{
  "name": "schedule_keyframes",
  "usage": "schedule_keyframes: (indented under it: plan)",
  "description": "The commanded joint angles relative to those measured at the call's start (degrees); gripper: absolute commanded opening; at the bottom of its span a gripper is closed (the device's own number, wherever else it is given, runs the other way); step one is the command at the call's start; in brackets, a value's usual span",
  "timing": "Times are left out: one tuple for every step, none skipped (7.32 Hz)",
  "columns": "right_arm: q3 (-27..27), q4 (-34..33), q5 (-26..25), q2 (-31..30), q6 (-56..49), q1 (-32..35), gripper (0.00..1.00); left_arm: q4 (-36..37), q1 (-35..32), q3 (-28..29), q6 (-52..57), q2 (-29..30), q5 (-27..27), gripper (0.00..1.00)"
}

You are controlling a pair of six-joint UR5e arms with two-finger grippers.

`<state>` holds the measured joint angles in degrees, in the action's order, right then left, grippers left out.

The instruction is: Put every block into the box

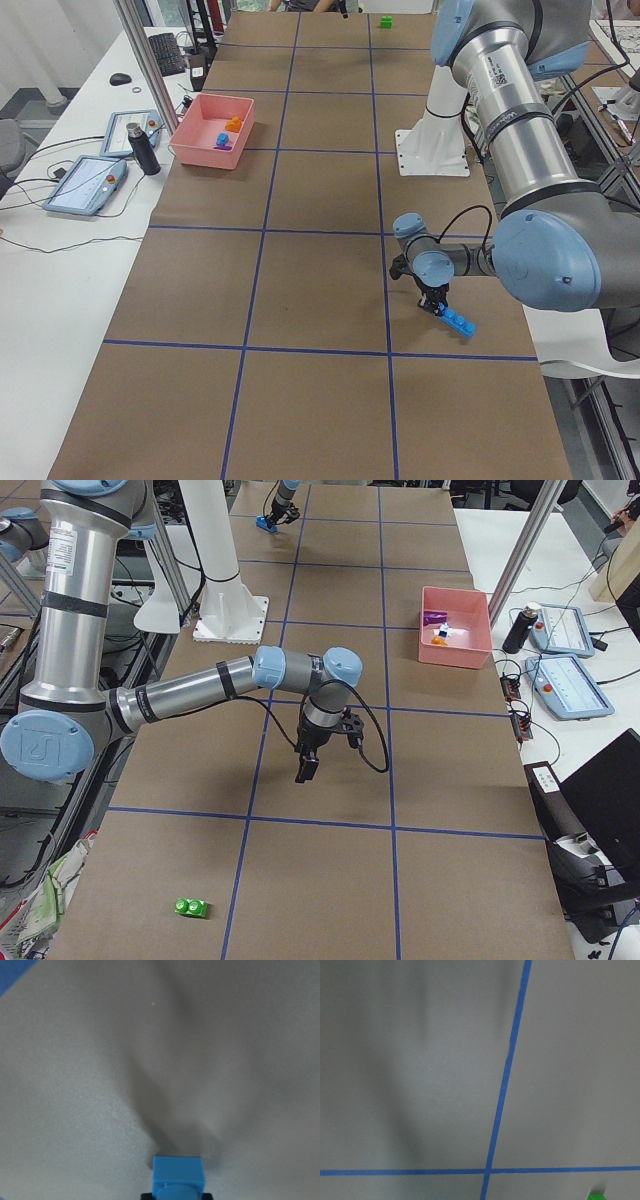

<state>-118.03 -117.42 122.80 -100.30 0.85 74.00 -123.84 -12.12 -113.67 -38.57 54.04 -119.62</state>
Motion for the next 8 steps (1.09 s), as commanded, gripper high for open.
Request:
schedule_keyframes:
  plan:
    - [0.0,0.0,-0.1,0.0,0.0,0.0,1.00,-0.1,-0.2,-5.1,0.0,-4.7,-0.4,0.01]
    - [0.0,0.0,-0.2,0.0,0.0,0.0,1.00,-0.2,-0.4,-7.7,-0.4,-5.9,-3.3,0.01]
    - [0.0,0.0,-0.4,0.0,0.0,0.0,1.00,-0.3,-0.4,-9.5,-4.5,-5.1,-5.9,0.01]
    - [0.1,0.0,-0.5,0.0,-0.2,0.0,1.00,-2.9,-0.4,-10.1,-8.8,-3.3,-7.6,0.01]
    - [0.1,0.2,-0.5,-0.2,-0.8,0.0,1.00,-5.1,-0.4,-10.3,-14.0,0.9,-10.5,0.01]
    - [0.0,0.5,-1.2,-0.2,-0.8,0.2,1.00,-5.1,-0.4,-11.9,-19.5,6.5,-13.2,0.01]
    - [0.0,0.6,-1.2,-0.2,-0.8,0.4,1.00,-5.0,-0.9,-12.8,-25.4,12.2,-15.1,0.00]
    - [0.1,0.7,-1.2,-0.2,-0.8,0.4,1.00,-5.0,-2.8,-13.8,-26.6,14.7,-17.2,0.00]
